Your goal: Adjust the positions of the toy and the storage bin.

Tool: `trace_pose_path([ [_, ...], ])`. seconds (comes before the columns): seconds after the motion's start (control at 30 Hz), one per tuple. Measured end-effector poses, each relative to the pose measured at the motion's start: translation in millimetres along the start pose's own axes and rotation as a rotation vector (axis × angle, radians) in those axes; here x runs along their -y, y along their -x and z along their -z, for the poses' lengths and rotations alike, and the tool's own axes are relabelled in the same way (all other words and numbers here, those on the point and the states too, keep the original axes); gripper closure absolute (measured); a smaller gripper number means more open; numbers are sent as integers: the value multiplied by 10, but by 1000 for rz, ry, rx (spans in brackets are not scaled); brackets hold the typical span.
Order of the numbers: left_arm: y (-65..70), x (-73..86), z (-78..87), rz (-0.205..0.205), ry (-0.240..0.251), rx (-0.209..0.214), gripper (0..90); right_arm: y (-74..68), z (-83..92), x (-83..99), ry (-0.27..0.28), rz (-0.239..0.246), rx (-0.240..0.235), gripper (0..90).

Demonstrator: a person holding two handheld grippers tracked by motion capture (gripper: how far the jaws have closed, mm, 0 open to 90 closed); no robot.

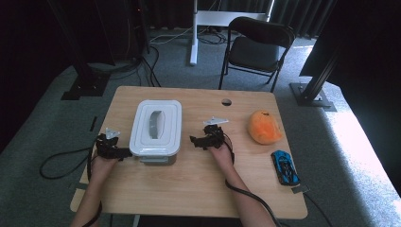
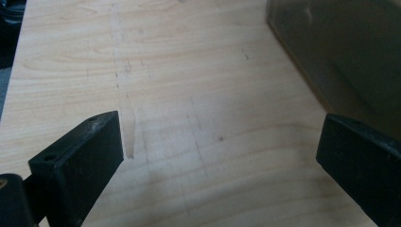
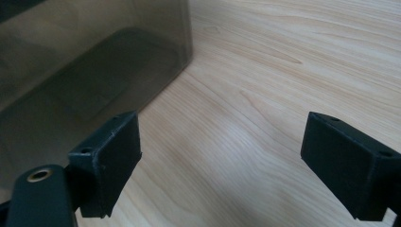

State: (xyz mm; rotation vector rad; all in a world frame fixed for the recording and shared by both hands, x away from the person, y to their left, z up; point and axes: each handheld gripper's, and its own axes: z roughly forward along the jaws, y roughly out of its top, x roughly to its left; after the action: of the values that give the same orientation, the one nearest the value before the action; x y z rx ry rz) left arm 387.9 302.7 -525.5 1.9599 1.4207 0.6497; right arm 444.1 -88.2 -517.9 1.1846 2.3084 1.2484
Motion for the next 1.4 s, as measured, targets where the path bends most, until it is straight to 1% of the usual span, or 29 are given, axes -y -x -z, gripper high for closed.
trace_pose_path([
  [0.1,-17,-49,-20,-5,-2,-2,19,-50,-72,-24,8,-2,-13,122],
  [0.13,-21,-64,-28,-6,-4,-1,19,-70,-107,-36,6,3,-4,122],
  [0.2,-31,-95,-39,-8,-2,6,19,-88,-147,-55,20,-7,-11,122],
  [0.37,-47,-166,-75,-14,-4,6,19,-121,-219,-139,37,-19,4,122],
  [0.4,-46,-184,-82,-7,2,8,19,-127,-230,-151,40,-19,2,122],
  [0.43,-43,-195,-93,-5,6,11,19,-134,-250,-169,32,-16,0,122],
  [0.5,-32,-214,-119,-17,-5,12,19,-152,-282,-186,35,-9,23,122],
  [0.57,-34,-237,-136,-17,-6,20,19,-155,-317,-200,34,-20,15,122],
  [0.6,-40,-247,-143,-16,-5,21,19,-164,-334,-209,34,-20,20,123],
  [0.67,-48,-273,-142,-18,-6,20,19,-176,-357,-231,34,-18,11,127],
  [0.7,-50,-283,-136,-15,1,21,19,-190,-361,-247,34,-11,31,129],
  [0.77,-57,-312,-114,-7,14,32,19,-187,-355,-267,40,-13,32,131],
  [0.83,-46,-341,-100,-14,22,23,19,-184,-341,-289,52,-25,35,131],
  [0.93,-11,-363,-90,-28,25,28,19,-204,-320,-319,58,-17,45,134],
  [1.03,11,-365,-94,-26,27,38,19,-207,-301,-319,57,-27,41,136],
  [1.07,17,-362,-97,-20,26,44,19,-204,-297,-318,57,-29,36,137],
  [1.17,40,-358,-104,-21,16,70,19,-196,-281,-316,56,-43,22,147],
  [1.33,100,-358,-96,-23,17,55,20,-187,-255,-301,65,-38,15,160],
  [1.4,126,-365,-91,-33,17,47,20,-180,-243,-299,65,-41,11,171],
])
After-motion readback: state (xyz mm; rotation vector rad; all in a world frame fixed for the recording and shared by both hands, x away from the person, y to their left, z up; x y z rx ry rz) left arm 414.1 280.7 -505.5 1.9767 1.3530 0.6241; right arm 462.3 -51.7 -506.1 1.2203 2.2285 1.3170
